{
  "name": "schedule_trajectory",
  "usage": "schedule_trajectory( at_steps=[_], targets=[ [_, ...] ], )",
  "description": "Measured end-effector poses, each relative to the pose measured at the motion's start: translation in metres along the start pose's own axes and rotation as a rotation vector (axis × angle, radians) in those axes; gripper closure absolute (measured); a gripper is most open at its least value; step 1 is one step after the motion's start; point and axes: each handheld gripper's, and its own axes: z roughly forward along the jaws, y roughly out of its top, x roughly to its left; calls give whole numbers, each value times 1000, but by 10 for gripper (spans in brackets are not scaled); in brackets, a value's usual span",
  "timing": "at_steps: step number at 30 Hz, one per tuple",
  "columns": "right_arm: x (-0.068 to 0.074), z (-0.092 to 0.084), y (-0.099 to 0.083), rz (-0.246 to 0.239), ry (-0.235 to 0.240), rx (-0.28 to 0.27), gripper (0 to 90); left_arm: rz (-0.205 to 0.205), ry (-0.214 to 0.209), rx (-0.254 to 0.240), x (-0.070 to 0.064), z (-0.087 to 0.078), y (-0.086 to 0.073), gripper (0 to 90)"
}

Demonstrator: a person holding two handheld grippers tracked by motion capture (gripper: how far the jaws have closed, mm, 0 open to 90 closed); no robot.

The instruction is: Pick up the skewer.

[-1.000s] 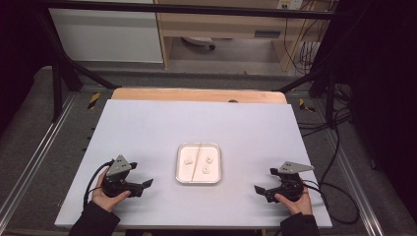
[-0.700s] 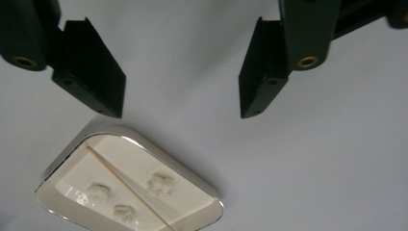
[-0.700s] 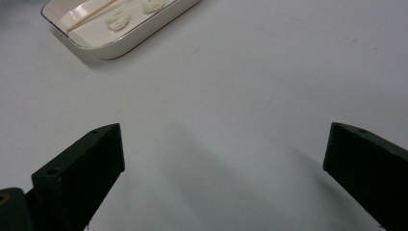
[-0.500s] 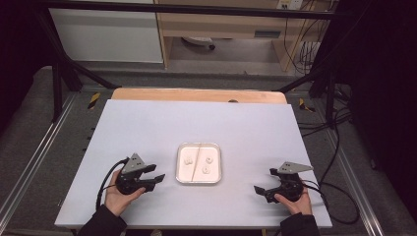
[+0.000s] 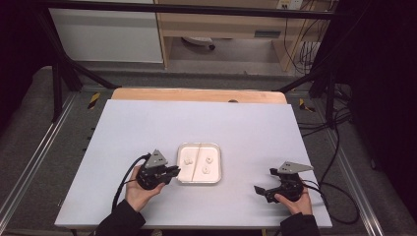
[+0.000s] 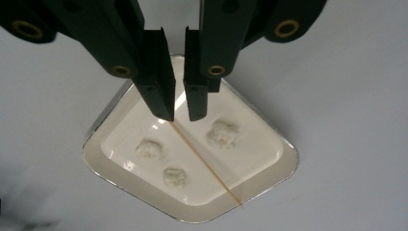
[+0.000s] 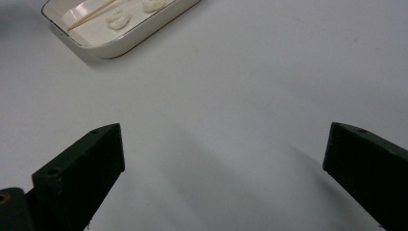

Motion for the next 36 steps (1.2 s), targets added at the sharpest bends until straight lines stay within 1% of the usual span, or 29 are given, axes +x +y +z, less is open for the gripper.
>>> schedule_trajectory(
  at_steps=[2, 3, 4, 5, 6, 7, 10, 11, 12, 15, 17, 18, 19, 22, 23, 27, 33, 35, 36],
  targets=[
    [0, 0, 0, 1, -1, 2, 15, 4, -6, 14, -4, 10, 4, 874],
    [0, 0, 0, 2, -1, 2, 16, 4, -6, 14, -4, 10, 4, 893],
    [0, 1, 0, 2, -1, 1, 16, 4, -9, 22, -6, 14, 6, 899],
    [0, 1, 0, 1, -1, 2, 16, 7, -11, 27, -8, 19, 7, 899],
    [1, 0, 0, 3, 0, 1, 16, 13, -13, 40, -12, 27, 9, 899],
    [0, 0, 0, 0, 0, 1, 16, 13, -13, 40, -12, 27, 9, 900],
    [0, 0, 0, -1, 0, -1, 16, 20, -22, 53, -16, 37, 11, 900],
    [0, 0, 0, 1, 1, 1, 16, 20, -30, 64, -18, 43, 12, 900],
    [0, 0, 0, 2, 1, 1, 16, 20, -30, 64, -18, 43, 12, 900],
    [0, 0, 0, 0, 0, 2, 16, 36, -40, 94, -22, 52, 10, 900],
    [0, 0, 0, -3, 0, -3, 16, 37, -41, 97, -23, 54, 10, 900],
    [0, 0, 0, -4, 1, -3, 17, 38, -50, 100, -23, 56, 9, 900],
    [0, 0, 0, -1, 1, -3, 17, 38, -50, 100, -23, 56, 9, 900],
    [0, 0, 0, -1, 1, 2, 16, 46, -45, 116, -24, 58, 8, 900],
    [0, 0, 0, -1, 1, 2, 16, 42, -41, 119, -24, 59, 7, 900],
    [0, 0, 0, -3, 1, 0, 17, 48, -28, 124, -24, 57, 6, 900],
    [1, 1, 0, 1, 2, 5, 16, 35, -13, 114, -20, 51, 5, 900],
    [1, 1, 0, 1, 2, 5, 16, 29, -8, 105, -19, 48, 6, 900],
    [1, 1, 0, 1, 2, 5, 16, 22, 0, 92, -19, 47, 7, 900]
  ],
)
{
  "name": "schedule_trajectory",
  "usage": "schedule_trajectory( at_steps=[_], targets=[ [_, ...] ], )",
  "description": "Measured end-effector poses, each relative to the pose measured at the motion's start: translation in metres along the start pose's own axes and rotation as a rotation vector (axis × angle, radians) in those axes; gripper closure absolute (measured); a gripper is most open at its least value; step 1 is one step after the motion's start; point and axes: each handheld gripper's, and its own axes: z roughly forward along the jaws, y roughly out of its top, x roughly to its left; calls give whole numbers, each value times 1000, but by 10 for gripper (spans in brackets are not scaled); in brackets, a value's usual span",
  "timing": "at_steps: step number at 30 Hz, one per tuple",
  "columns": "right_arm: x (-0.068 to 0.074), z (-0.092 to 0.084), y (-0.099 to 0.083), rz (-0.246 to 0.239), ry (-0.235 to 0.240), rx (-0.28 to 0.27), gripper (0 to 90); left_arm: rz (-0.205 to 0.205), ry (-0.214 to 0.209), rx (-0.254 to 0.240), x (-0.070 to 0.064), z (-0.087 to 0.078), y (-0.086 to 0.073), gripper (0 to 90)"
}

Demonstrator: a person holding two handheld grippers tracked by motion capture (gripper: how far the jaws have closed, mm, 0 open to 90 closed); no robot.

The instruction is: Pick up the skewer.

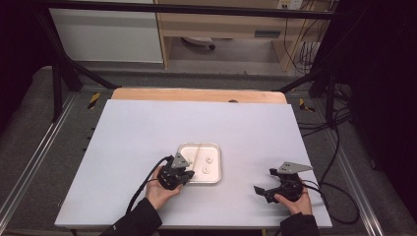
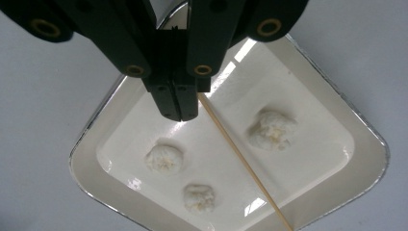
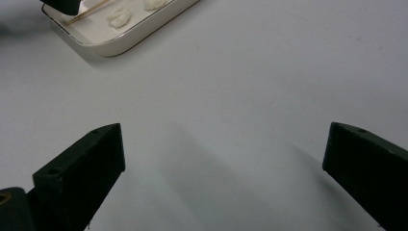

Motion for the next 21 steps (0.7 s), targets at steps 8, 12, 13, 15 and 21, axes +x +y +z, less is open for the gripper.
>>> schedule_trajectory(
  at_steps=[8, 12, 13, 15, 21],
  targets=[
    [0, 1, 0, -3, -1, 2, 16, -99, 86, -29, 5, 4, 14, 708],
    [0, 1, 0, -3, -1, 2, 16, -117, 127, -15, 4, 11, 18, 678],
    [0, 1, 0, -3, 0, 1, 16, -117, 127, -15, 4, 11, 18, 682],
    [0, 0, 0, -1, 2, 1, 16, -134, 138, -10, 4, 14, 19, 706],
    [0, 1, 0, -3, 2, 2, 16, -149, 168, 4, 2, 21, 20, 766]
  ],
)
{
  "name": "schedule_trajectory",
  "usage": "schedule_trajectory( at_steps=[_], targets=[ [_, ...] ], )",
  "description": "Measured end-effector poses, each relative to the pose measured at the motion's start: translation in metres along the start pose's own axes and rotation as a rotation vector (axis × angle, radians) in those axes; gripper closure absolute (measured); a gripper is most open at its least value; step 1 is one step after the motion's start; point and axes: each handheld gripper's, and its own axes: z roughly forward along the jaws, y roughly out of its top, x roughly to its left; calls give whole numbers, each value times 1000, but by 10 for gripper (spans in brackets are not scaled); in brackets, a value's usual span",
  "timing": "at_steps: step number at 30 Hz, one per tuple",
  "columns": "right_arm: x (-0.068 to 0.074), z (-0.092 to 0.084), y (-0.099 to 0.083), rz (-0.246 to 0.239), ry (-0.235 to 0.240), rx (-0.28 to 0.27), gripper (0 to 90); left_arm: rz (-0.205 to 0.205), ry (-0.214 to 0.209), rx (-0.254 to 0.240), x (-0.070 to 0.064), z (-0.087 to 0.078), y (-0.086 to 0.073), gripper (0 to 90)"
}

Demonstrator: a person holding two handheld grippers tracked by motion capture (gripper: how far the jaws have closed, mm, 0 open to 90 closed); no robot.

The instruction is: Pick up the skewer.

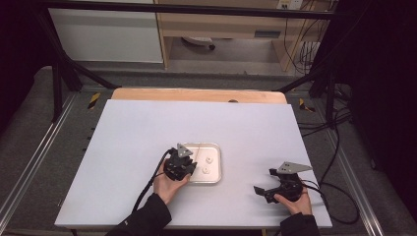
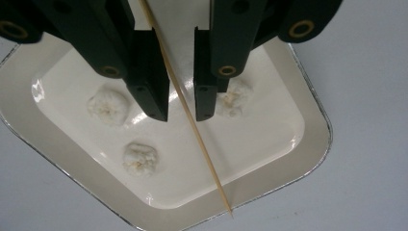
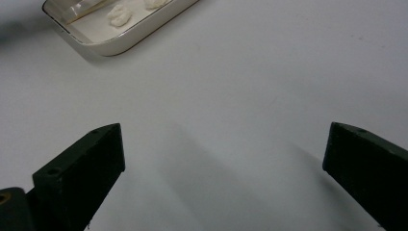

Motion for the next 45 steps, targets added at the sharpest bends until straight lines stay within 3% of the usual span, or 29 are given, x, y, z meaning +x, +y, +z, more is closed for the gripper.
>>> schedule_trajectory(
  at_steps=[14, 20, 29, 34, 45],
  targets=[
    [0, 0, 0, -3, 3, -1, 16, -12, 26, 3, -9, 8, -1, 832],
    [0, 0, 0, -4, 3, -2, 16, -39, 56, -11, -11, 8, -3, 851],
    [0, 1, 0, 0, 6, 5, 16, -77, 57, -26, -7, 7, -6, 888],
    [0, 1, 0, -3, 6, 1, 16, -68, 48, -72, -7, 1, -5, 888],
    [0, 1, 0, -1, 4, 7, 15, -7, -1, -87, -1, -15, -7, 887]
  ],
)
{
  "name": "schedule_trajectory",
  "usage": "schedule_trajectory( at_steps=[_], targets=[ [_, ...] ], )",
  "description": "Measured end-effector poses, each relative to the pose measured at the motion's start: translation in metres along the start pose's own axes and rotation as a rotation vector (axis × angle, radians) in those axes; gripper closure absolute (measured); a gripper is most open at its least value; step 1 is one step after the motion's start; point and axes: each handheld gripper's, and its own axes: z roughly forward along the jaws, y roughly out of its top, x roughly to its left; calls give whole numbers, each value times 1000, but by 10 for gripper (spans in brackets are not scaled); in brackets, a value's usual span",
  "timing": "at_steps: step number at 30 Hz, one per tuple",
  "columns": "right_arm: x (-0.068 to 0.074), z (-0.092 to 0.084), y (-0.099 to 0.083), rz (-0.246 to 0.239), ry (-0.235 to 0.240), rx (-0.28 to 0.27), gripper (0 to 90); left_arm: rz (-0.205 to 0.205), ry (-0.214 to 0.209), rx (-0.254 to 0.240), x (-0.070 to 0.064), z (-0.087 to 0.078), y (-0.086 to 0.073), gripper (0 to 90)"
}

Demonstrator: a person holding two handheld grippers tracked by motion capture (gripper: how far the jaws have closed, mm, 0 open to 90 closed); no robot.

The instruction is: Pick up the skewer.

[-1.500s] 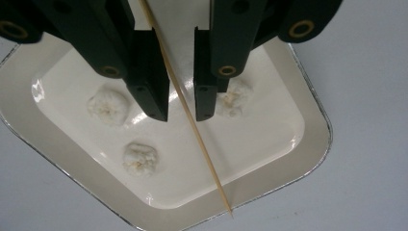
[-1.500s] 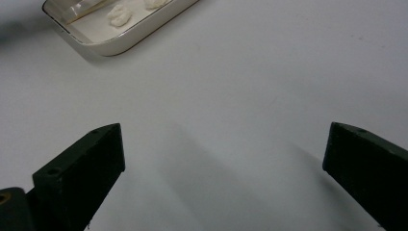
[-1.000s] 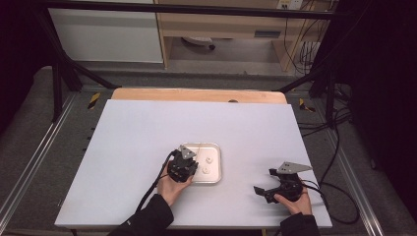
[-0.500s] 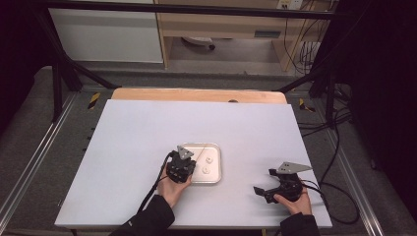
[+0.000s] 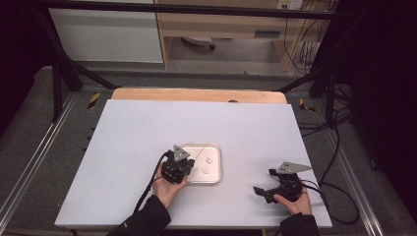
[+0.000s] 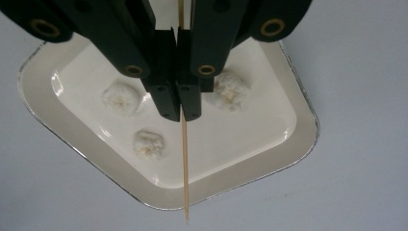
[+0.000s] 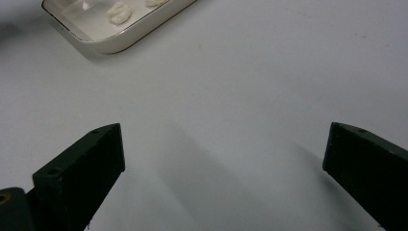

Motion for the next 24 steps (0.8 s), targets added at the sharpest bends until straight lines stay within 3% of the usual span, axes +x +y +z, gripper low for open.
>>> schedule_trajectory(
  at_steps=[8, 12, 24],
  targets=[
    [3, 1, 3, -17, -5, -2, 8, 55, -52, 7, 8, -12, -2, 887],
    [7, 3, 7, -32, -30, -1, 8, 72, -71, 15, 13, -16, -3, 888],
    [21, 9, 21, -132, -82, 28, 10, 137, -127, 37, 16, -21, -3, 888]
  ],
)
